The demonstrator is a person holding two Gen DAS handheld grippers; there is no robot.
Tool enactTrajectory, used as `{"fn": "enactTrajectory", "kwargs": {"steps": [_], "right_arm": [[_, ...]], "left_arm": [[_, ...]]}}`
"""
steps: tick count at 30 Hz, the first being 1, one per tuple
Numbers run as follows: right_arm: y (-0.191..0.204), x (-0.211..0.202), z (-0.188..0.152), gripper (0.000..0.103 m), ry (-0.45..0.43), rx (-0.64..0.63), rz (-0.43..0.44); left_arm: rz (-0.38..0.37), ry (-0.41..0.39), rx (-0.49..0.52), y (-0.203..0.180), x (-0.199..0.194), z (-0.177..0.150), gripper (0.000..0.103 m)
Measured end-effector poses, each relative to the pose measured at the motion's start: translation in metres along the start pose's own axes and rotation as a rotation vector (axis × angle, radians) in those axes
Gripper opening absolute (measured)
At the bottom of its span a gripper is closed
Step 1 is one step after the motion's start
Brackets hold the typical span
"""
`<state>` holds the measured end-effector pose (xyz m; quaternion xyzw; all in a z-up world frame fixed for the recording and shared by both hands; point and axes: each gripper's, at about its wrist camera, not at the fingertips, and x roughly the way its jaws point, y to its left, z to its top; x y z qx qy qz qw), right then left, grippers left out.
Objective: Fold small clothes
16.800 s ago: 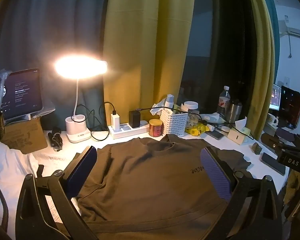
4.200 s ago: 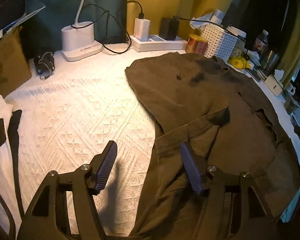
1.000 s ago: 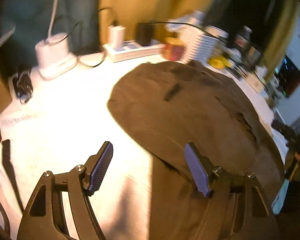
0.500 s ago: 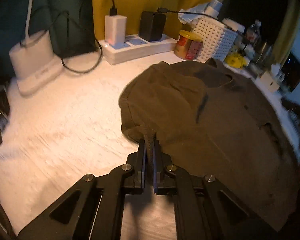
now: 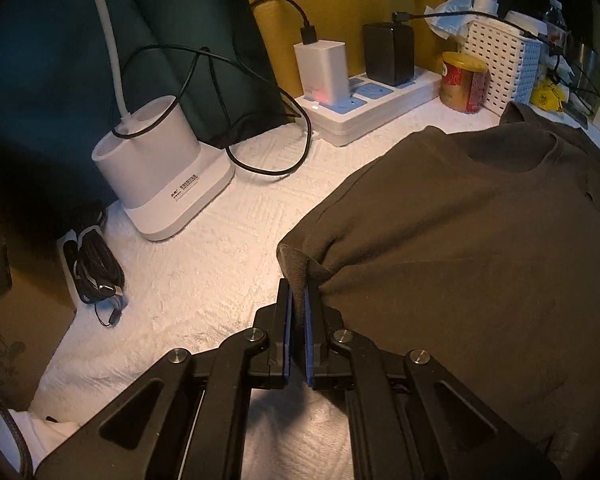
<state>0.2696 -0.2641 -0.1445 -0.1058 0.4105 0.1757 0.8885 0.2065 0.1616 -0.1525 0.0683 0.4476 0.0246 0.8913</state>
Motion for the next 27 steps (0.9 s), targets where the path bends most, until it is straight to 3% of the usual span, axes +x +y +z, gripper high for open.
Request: {"fn": "enactTrajectory", "kwargs": {"steps": [4, 9, 11, 12, 13, 14, 16, 19, 27], "right_arm": [[-0.010, 0.018, 0.022, 0.060, 0.006, -0.026, 0.020], [-0.021, 0.060, 0.049, 0.060, 0.061, -0.037, 0.106], [-0.022, 0.064, 0.054, 0.060, 0.038, -0.050, 0.125], [-0.021, 0.063, 0.056, 0.056, 0.029, -0.055, 0.128], [-0.021, 0.063, 0.057, 0.018, 0.021, -0.062, 0.123], [-0.021, 0.062, 0.057, 0.007, 0.021, -0.065, 0.126], [-0.025, 0.059, 0.058, 0.007, 0.010, -0.059, 0.102], [-0.036, 0.052, 0.060, 0.007, -0.027, -0.067, -0.044], [-0.033, 0.038, 0.060, 0.007, -0.039, -0.090, -0.100]], "left_arm": [[-0.008, -0.005, -0.020, -0.003, 0.000, 0.001, 0.004], [-0.013, -0.010, -0.052, -0.004, 0.000, 0.000, 0.005], [-0.016, -0.012, -0.063, -0.003, 0.000, 0.000, 0.005], [-0.018, -0.013, -0.065, -0.003, 0.000, 0.000, 0.005], [-0.018, -0.012, -0.064, -0.003, 0.001, 0.000, 0.005], [-0.018, -0.012, -0.063, -0.003, 0.001, 0.000, 0.005], [-0.018, -0.010, -0.064, -0.004, 0.002, 0.001, 0.005], [-0.010, -0.007, -0.056, -0.005, 0.003, 0.001, 0.006], [0.018, 0.003, -0.061, -0.007, -0.006, 0.000, 0.010]]}}
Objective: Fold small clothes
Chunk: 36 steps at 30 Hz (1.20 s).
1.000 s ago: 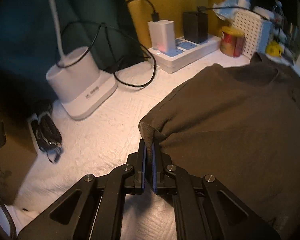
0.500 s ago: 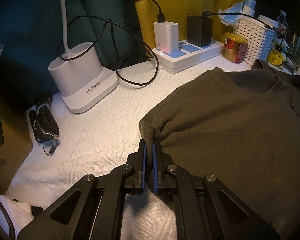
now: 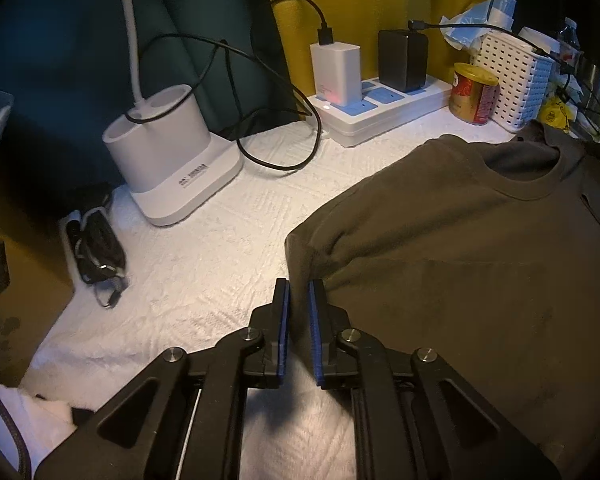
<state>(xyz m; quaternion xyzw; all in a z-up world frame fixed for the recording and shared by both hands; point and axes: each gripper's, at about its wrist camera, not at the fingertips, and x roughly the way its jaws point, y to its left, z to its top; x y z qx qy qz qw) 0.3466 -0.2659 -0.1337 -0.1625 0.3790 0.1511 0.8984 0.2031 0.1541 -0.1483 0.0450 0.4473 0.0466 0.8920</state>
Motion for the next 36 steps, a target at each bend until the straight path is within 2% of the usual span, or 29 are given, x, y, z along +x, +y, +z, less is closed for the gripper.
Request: {"fn": "enactTrajectory", "kwargs": {"steps": [2, 3, 4, 5, 6, 8, 16, 22, 29, 36], "right_arm": [[0.000, -0.010, 0.000, 0.012, -0.011, -0.003, -0.001], [0.000, -0.017, 0.000, 0.023, -0.019, -0.005, -0.006], [0.000, -0.024, -0.001, 0.040, -0.029, -0.006, -0.008], [-0.001, -0.034, -0.003, 0.048, -0.040, -0.007, -0.013], [0.000, -0.039, -0.004, 0.052, -0.044, -0.007, -0.015], [-0.004, -0.058, -0.011, 0.052, -0.041, 0.000, -0.019], [0.022, -0.112, -0.039, 0.052, -0.074, 0.010, -0.020], [0.036, -0.151, -0.068, 0.052, -0.086, 0.013, -0.008], [0.056, -0.170, -0.116, 0.052, -0.036, 0.029, 0.039], [0.071, -0.168, -0.163, 0.051, 0.060, 0.019, 0.113]], "left_arm": [[0.004, -0.010, -0.005, 0.000, -0.009, -0.002, 0.010], [0.006, -0.018, -0.010, 0.000, -0.014, -0.004, 0.011], [0.002, -0.025, -0.015, 0.000, -0.020, -0.006, 0.014], [-0.001, -0.032, -0.019, 0.000, -0.025, -0.008, 0.028], [-0.005, -0.046, -0.025, 0.000, -0.032, -0.011, 0.048], [-0.016, -0.076, -0.042, 0.000, -0.043, -0.016, 0.059], [-0.075, -0.165, -0.058, -0.022, -0.095, -0.041, 0.059], [-0.119, -0.195, -0.070, -0.040, -0.120, -0.065, 0.059], [-0.148, -0.181, -0.085, -0.055, -0.139, -0.105, 0.059], [-0.138, -0.113, -0.133, -0.051, -0.149, -0.156, 0.059]]}}
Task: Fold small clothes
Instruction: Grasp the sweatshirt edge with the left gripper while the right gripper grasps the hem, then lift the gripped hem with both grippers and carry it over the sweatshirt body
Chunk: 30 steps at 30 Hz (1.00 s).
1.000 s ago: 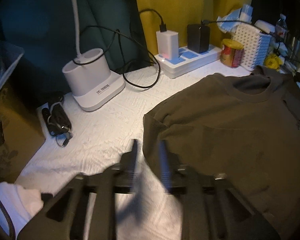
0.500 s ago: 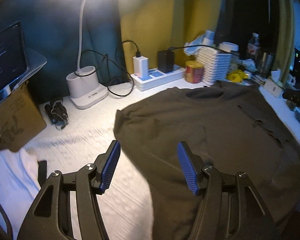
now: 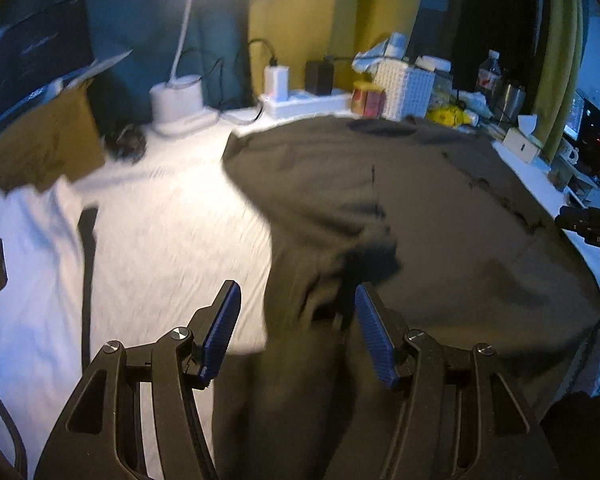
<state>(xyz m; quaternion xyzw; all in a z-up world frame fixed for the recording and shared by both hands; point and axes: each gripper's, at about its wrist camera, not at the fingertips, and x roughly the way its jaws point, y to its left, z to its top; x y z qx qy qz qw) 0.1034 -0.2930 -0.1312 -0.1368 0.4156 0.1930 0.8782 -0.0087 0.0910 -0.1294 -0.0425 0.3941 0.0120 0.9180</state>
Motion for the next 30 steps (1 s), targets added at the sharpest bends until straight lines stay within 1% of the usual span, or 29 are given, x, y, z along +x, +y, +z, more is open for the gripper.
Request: {"fn": "enactTrajectory", "kwargs": {"steps": [3, 4, 5, 6, 7, 8, 9, 11, 12, 14, 16, 17, 19, 26, 30], "right_arm": [[0.004, 0.007, -0.014, 0.051, 0.031, -0.008, 0.018], [0.006, 0.007, -0.017, 0.042, 0.031, -0.015, 0.024], [0.010, 0.005, -0.021, 0.032, 0.021, -0.036, 0.009], [0.012, 0.003, -0.023, 0.012, 0.020, -0.054, 0.000], [0.013, 0.000, -0.024, 0.009, 0.020, -0.061, 0.001], [0.014, -0.003, -0.026, 0.008, 0.022, -0.068, 0.002], [0.014, -0.007, -0.029, 0.007, 0.026, -0.075, 0.005], [0.016, -0.015, -0.038, 0.007, 0.036, -0.098, -0.010], [0.016, -0.018, -0.041, 0.007, 0.039, -0.103, -0.013], [0.016, -0.029, -0.052, 0.007, 0.047, -0.107, -0.015], [0.013, -0.040, -0.062, 0.007, 0.051, -0.092, -0.014], [0.013, -0.044, -0.066, 0.007, 0.052, -0.088, -0.015], [0.014, -0.050, -0.072, 0.007, 0.057, -0.087, -0.020], [0.011, -0.063, -0.091, 0.007, 0.060, -0.061, -0.034], [0.005, -0.069, -0.096, 0.007, 0.061, -0.048, -0.052]], "left_arm": [[0.013, 0.031, -0.007, 0.005, -0.002, -0.018, 0.059], [0.017, 0.043, -0.013, 0.008, 0.000, -0.023, 0.059], [0.027, 0.057, -0.019, 0.010, 0.001, -0.027, 0.059], [0.040, 0.068, -0.017, 0.011, 0.002, -0.030, 0.059], [0.052, 0.073, -0.010, 0.012, 0.002, -0.033, 0.059], [0.052, 0.077, -0.004, 0.012, 0.002, -0.036, 0.058], [0.046, 0.074, -0.004, 0.013, 0.000, -0.039, 0.049], [0.016, 0.078, 0.002, 0.011, -0.003, -0.042, 0.025], [0.017, 0.078, 0.014, 0.009, -0.006, -0.044, 0.019], [0.012, 0.079, 0.026, 0.004, -0.012, -0.047, 0.011], [0.012, 0.075, 0.026, 0.001, -0.021, -0.052, 0.010], [0.011, 0.075, 0.026, 0.001, -0.024, -0.054, 0.005], [0.007, 0.071, 0.021, 0.000, -0.033, -0.057, 0.002], [0.004, 0.098, 0.012, 0.004, -0.053, -0.071, 0.001], [-0.022, 0.108, -0.009, 0.009, -0.062, -0.073, 0.002]]}}
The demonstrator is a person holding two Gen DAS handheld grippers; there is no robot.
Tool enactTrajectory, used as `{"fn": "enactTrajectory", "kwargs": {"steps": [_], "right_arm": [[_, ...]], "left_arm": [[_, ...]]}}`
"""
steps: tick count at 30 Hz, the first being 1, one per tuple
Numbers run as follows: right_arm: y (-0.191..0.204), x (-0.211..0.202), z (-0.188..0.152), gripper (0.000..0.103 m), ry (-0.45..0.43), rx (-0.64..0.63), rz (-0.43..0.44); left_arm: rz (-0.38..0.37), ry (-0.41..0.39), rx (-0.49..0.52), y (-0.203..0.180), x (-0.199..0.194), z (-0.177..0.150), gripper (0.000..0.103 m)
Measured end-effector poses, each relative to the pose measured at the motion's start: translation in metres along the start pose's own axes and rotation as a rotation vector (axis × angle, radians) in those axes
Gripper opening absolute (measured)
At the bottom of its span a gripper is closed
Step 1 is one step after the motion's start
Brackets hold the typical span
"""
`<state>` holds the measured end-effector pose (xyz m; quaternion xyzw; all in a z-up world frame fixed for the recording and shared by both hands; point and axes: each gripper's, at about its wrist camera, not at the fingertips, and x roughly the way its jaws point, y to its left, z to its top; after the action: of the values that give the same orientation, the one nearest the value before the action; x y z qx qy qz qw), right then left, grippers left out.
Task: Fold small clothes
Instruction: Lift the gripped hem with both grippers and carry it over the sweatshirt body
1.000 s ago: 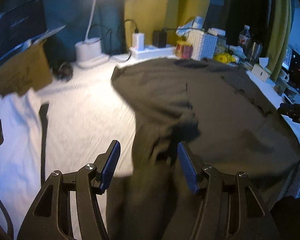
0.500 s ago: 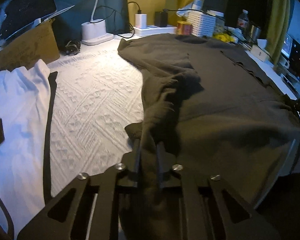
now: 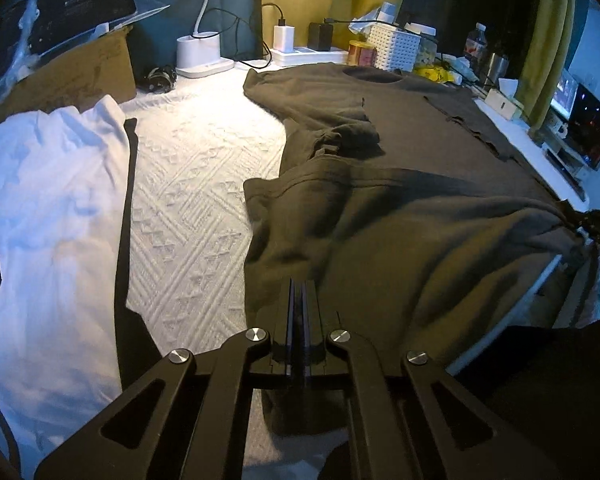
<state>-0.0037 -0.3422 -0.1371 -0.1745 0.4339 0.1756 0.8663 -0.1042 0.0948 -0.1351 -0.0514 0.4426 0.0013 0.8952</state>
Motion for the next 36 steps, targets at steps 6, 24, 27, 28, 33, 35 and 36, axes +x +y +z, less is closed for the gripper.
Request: {"fn": "enactTrajectory", "kwargs": {"steps": [6, 24, 27, 28, 33, 35, 36], "right_arm": [[-0.005, -0.005, -0.008, 0.007, 0.002, 0.012, -0.002], [-0.023, -0.023, -0.026, 0.007, 0.004, 0.074, -0.043], [-0.024, -0.026, -0.024, 0.007, -0.008, 0.074, -0.042], [-0.024, -0.027, -0.023, 0.007, -0.012, 0.072, -0.042], [-0.025, -0.036, -0.017, 0.007, -0.046, 0.062, -0.036], [-0.024, -0.040, -0.014, 0.007, -0.062, 0.058, -0.030], [-0.023, -0.041, -0.012, 0.007, -0.068, 0.054, -0.028]], "left_arm": [[0.081, -0.043, -0.002, 0.013, 0.002, 0.026, 0.003], [-0.024, 0.010, 0.102, -0.014, 0.058, 0.048, 0.005], [-0.010, -0.012, 0.108, -0.022, 0.044, 0.043, 0.005], [-0.004, -0.026, 0.102, -0.026, 0.035, 0.040, 0.005], [0.015, -0.064, 0.073, -0.030, 0.002, 0.031, 0.004], [0.022, -0.068, 0.057, -0.028, -0.004, 0.027, 0.004], [0.025, -0.067, 0.053, -0.028, -0.005, 0.026, 0.004]]}}
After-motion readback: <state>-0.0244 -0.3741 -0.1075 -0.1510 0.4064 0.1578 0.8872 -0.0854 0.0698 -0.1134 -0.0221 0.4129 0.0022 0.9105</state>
